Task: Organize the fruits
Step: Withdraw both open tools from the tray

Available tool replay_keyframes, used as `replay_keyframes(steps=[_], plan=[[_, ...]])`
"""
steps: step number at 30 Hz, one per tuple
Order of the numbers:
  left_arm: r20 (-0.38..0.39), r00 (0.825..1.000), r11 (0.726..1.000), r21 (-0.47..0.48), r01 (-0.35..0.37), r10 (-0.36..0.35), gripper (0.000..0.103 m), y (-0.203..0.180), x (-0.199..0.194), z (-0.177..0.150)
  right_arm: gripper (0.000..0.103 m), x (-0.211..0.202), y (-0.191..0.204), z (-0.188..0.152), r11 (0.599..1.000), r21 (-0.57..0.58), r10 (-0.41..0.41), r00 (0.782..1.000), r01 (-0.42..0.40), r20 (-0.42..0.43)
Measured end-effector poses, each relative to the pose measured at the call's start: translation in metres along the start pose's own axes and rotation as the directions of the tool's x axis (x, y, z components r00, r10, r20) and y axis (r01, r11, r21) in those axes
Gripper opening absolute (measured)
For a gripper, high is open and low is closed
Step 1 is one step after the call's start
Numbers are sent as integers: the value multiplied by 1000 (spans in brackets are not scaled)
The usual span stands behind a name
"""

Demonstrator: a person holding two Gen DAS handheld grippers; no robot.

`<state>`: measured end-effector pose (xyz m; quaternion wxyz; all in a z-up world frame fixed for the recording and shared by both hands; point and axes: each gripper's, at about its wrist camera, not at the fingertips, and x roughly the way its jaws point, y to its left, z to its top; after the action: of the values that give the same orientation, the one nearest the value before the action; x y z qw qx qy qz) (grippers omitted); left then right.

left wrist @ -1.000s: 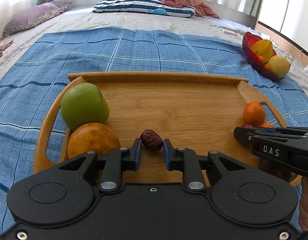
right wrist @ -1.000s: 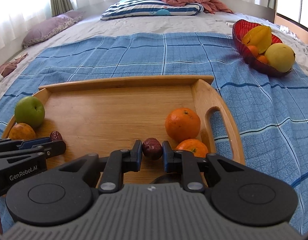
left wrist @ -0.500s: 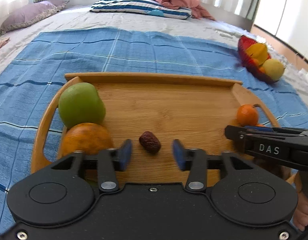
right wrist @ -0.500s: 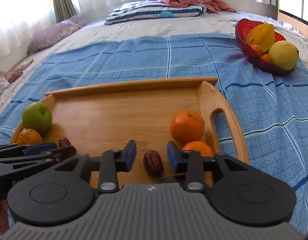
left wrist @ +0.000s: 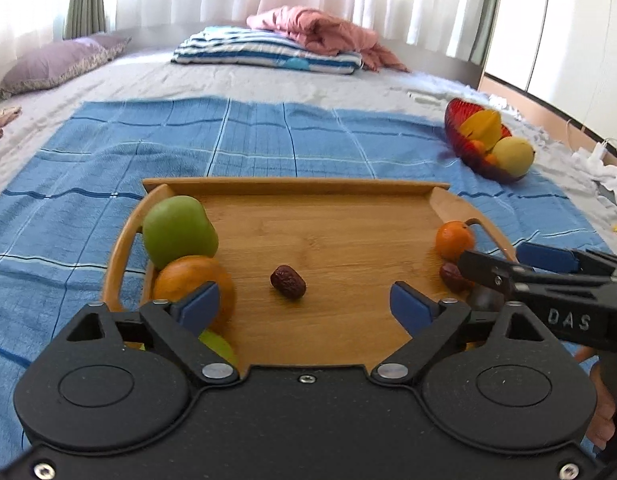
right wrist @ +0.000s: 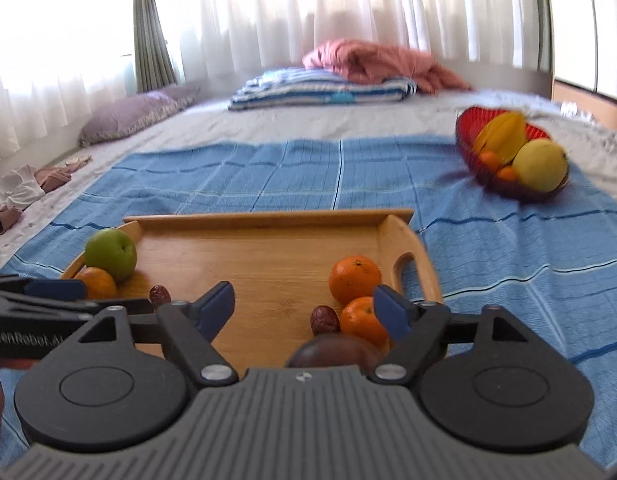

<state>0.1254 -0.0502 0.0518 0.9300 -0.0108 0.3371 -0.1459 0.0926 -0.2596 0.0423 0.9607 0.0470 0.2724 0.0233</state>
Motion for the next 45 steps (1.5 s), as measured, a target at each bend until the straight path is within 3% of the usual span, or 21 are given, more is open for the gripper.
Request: replay_keyframes(steps=[11,19,22,30,45], plan=[[106,994,999,30,26,-29,101,-9,-44,-38,96,-49,-2,-51,997,-26,-64,986,69,155],[144,989,1000,22,10,-13,101,-9,-56,-60,103,-61,-3,-79,999,-24,-39,978,45,207],[175,984,1000,27,11,-16,103,-7,-57,-72,103,-58,-1,-86,998,-41,-36,979,45,198],[154,988,999,30,-24,19,103,-2,-49,-93,103,-49,3,-99,997,-67,-19,983,31,182],[177,983,988,136,-70,45,103,-23,-37,-111,103,-34,40,-113,949,-304,-43,988,88,151]])
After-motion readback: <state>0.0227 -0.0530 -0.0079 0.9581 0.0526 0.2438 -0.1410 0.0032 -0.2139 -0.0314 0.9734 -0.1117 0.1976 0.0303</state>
